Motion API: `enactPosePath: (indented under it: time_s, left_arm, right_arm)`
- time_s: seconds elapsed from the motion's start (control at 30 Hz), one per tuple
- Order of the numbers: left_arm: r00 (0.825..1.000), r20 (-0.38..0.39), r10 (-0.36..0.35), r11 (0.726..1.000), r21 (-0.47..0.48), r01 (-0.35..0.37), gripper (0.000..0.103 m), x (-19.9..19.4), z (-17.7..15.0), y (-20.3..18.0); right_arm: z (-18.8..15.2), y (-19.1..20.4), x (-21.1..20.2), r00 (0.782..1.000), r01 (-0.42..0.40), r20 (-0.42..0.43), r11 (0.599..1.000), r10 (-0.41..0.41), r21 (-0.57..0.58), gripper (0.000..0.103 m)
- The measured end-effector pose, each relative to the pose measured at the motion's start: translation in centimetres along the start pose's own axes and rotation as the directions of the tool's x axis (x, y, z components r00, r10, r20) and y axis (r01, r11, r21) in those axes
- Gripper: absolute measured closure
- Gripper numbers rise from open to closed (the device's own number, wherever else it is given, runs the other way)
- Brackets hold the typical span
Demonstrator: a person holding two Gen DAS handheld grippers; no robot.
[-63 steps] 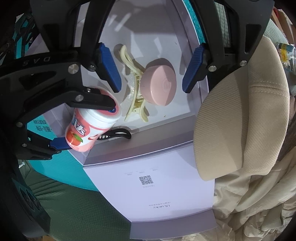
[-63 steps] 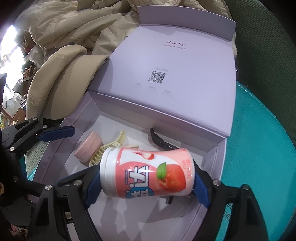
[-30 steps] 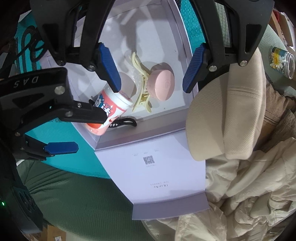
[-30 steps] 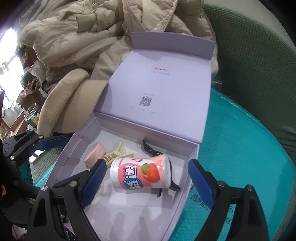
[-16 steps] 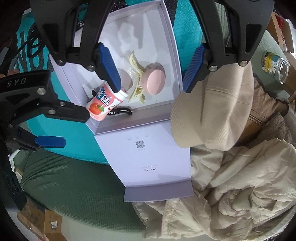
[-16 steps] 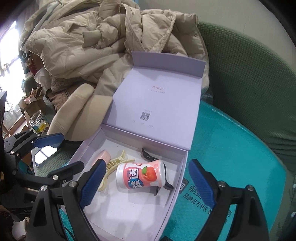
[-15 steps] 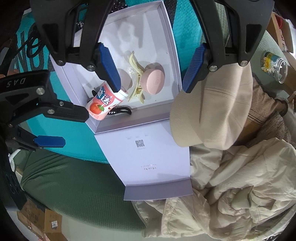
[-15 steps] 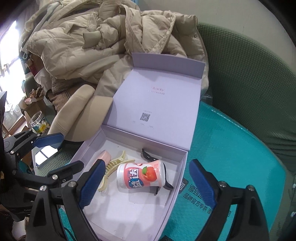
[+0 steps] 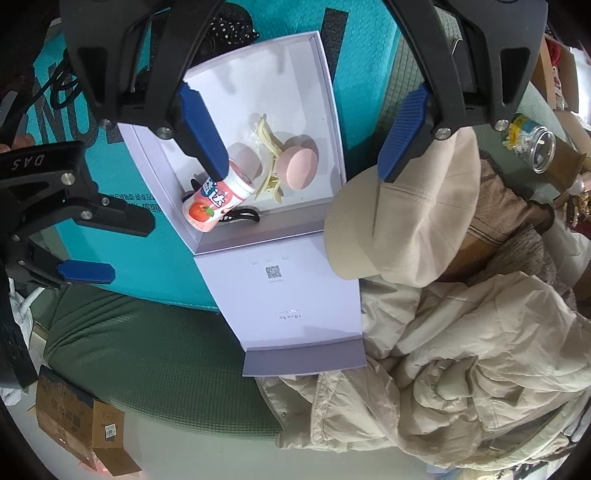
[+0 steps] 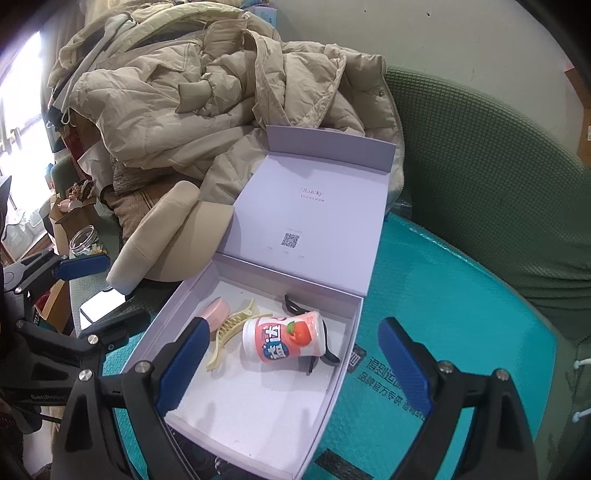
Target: Organize objects
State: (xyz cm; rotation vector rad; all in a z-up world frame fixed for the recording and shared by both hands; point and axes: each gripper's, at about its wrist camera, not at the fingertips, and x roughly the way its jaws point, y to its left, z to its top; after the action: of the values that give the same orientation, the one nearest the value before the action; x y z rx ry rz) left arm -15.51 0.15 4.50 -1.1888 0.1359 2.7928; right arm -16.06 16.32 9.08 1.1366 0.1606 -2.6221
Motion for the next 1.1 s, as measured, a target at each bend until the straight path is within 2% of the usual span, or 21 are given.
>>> enactPosePath:
  time_s: [0.27, 1.1]
  left_arm:
    - [0.999, 0.029, 0.024, 1.0, 0.014, -0.025, 0.011, -2.4, -0.4, -0.2]
    - [0.999, 0.047, 0.02, 1.0, -0.006, -0.02, 0.007, -6.4, -3.3, -0.6]
  right_arm:
    - [-0.8, 0.4, -2.1, 1.0, 0.023, 0.019, 1.0, -0.023, -0.001, 0.006]
    - [-4.1, 1.7, -5.7, 0.999, 0.027, 0.023, 1.0, -0.027, 0.016, 0.004]
